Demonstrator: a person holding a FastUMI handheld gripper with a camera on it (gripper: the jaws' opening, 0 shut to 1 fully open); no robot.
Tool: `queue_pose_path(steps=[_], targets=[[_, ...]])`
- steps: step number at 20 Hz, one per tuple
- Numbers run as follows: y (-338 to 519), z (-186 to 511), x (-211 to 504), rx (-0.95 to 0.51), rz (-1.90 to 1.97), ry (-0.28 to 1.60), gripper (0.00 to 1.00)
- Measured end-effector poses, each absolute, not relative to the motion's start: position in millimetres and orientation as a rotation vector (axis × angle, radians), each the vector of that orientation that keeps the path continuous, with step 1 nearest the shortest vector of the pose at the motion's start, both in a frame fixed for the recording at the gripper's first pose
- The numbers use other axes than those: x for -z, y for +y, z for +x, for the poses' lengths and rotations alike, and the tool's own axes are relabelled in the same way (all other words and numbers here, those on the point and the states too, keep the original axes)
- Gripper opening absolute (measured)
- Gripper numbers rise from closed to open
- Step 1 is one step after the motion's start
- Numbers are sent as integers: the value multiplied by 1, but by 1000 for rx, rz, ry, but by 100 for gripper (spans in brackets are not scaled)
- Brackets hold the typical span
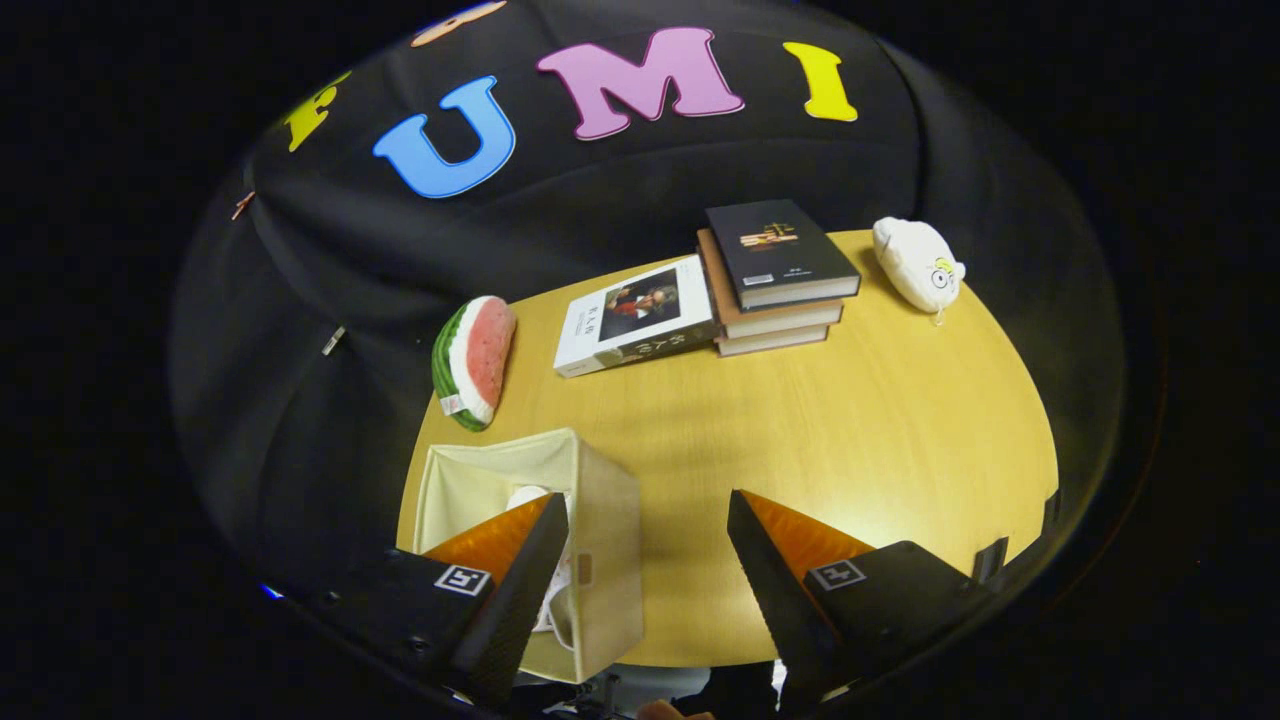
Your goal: Open the storage box then place both shoes into the box .Put the left shoe in first, then the right shoe, with the right side of both shoes facing outward in a uniform manner.
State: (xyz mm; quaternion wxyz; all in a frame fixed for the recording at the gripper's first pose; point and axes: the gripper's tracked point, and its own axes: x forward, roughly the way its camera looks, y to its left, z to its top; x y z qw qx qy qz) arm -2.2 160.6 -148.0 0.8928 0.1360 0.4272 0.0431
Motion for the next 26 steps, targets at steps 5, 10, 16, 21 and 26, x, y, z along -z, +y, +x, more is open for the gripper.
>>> queue_pose_path(steps=[5, 10, 16, 21, 26], targets=[[86, 15, 131, 0, 170, 736, 99], [29, 19, 97, 68, 38, 544, 99], [1, 15, 38, 77, 2, 294, 99], [-14, 2, 12, 88, -19, 177, 98], [-22, -11, 11, 100, -15, 167, 98]])
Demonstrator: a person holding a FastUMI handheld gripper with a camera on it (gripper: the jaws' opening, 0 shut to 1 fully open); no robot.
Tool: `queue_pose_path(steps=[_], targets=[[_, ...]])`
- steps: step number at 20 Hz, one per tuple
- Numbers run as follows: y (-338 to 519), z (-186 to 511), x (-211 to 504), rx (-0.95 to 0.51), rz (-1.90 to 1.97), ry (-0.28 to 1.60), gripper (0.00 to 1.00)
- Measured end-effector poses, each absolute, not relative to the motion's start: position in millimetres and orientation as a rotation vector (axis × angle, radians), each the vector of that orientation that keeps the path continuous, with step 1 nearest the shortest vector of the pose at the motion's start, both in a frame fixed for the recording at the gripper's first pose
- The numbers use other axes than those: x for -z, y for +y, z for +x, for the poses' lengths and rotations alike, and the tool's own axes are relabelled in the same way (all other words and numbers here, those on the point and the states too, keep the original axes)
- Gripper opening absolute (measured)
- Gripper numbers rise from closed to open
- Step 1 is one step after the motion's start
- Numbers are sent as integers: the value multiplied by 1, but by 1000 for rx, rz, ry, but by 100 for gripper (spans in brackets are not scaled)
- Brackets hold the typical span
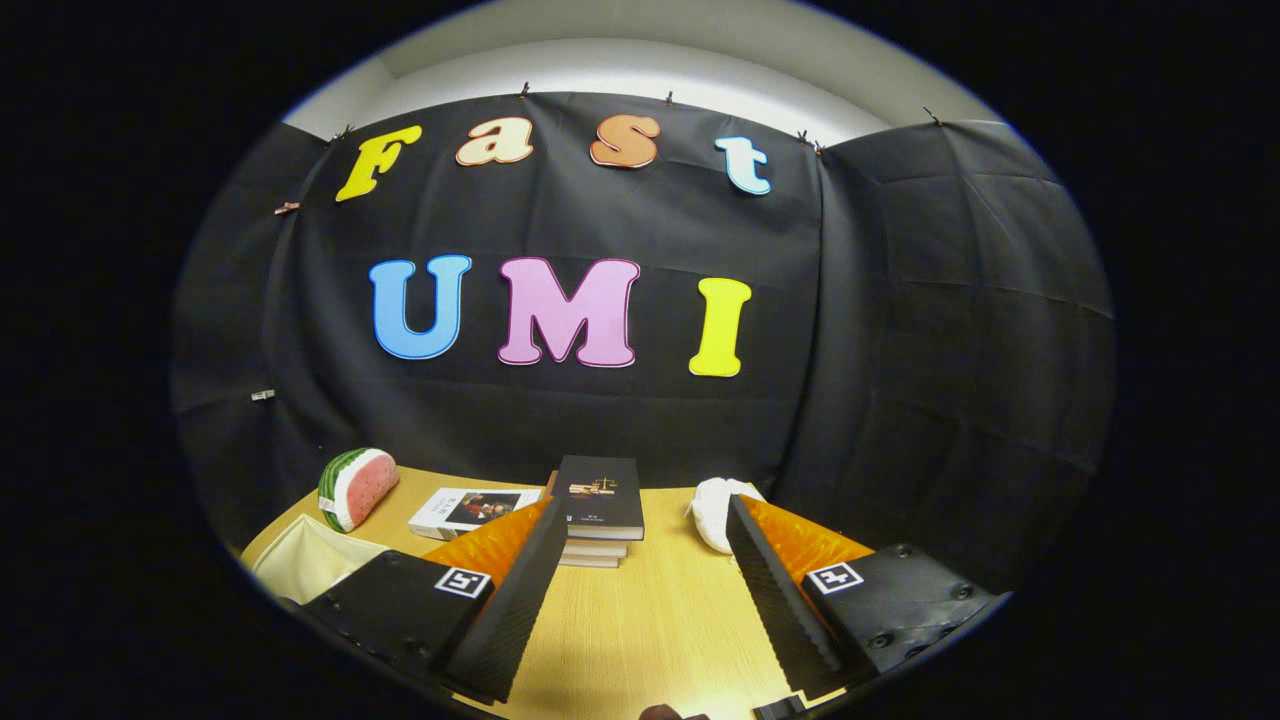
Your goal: Open the storage box then place both shoes into the box .Put the left shoe in first, then the right shoe, with the right side of both shoes facing outward in a uniform manner.
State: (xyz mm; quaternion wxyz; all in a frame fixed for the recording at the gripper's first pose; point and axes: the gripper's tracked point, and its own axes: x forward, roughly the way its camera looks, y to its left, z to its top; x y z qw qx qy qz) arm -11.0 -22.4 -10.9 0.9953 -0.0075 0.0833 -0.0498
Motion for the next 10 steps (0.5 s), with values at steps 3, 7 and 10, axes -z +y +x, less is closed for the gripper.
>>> queue_pose_path(steps=[3, 7, 10], targets=[[-22, -12, 12, 97, -11, 167, 98], [-24, -8, 11, 93, -10, 168, 98], [-21, -7, 11, 87, -13, 170, 98]])
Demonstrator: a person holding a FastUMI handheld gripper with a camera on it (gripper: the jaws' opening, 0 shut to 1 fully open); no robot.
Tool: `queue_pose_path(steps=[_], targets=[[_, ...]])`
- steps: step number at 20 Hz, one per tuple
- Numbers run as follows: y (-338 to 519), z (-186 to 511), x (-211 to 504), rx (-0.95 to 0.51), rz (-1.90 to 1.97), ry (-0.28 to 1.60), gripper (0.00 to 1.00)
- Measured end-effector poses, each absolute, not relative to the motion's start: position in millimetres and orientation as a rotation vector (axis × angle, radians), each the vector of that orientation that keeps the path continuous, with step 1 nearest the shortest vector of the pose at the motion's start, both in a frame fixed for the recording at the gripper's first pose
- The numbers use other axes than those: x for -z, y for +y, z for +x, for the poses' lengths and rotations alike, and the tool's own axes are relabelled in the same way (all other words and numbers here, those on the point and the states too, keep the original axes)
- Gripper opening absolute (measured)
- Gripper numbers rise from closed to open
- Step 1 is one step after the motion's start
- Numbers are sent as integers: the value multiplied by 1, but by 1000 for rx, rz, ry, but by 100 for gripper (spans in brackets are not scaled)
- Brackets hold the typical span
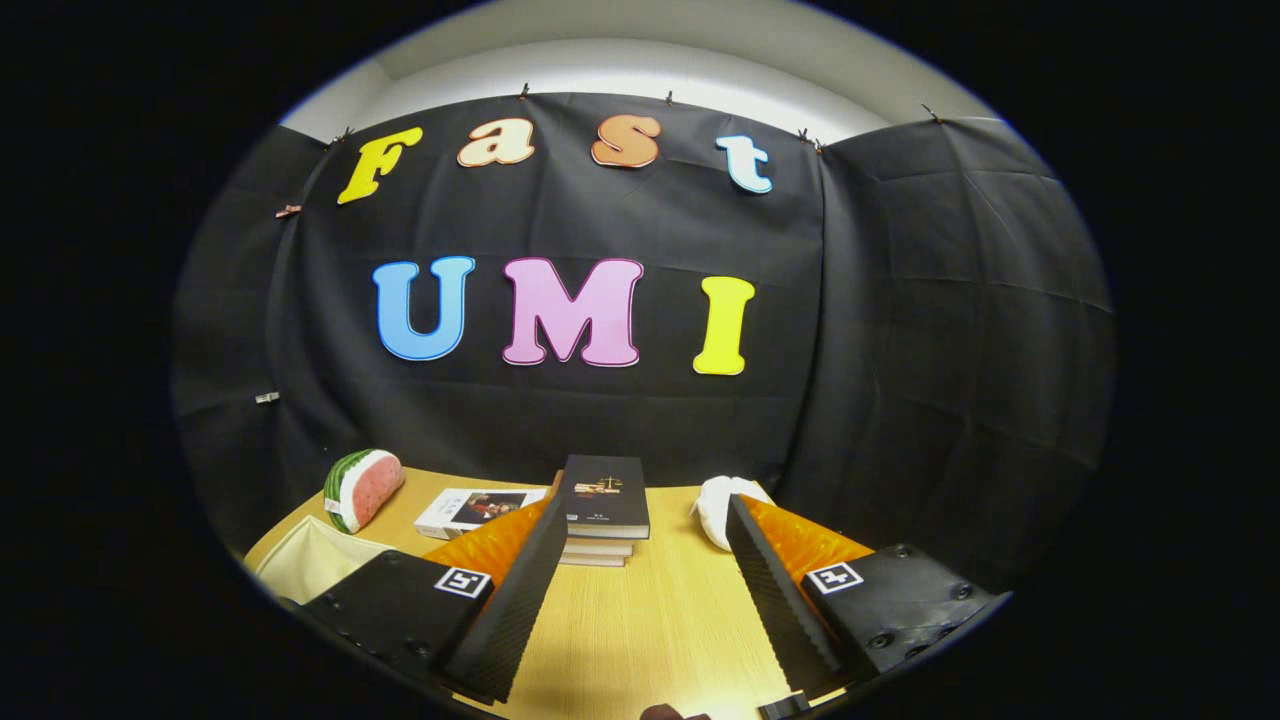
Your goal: Open the storage box then place both shoes into the box .Put the left shoe in first, then the right shoe, with the right side of both shoes facing outward in a uniform manner.
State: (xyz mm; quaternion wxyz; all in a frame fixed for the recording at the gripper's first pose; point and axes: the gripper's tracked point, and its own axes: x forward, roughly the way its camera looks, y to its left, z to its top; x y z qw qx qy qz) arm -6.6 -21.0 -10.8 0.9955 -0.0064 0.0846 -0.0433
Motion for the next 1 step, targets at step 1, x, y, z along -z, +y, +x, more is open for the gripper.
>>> queue_pose_path(steps=[1], targets=[[-20, -7, 11, 84, -13, 168, 98]])
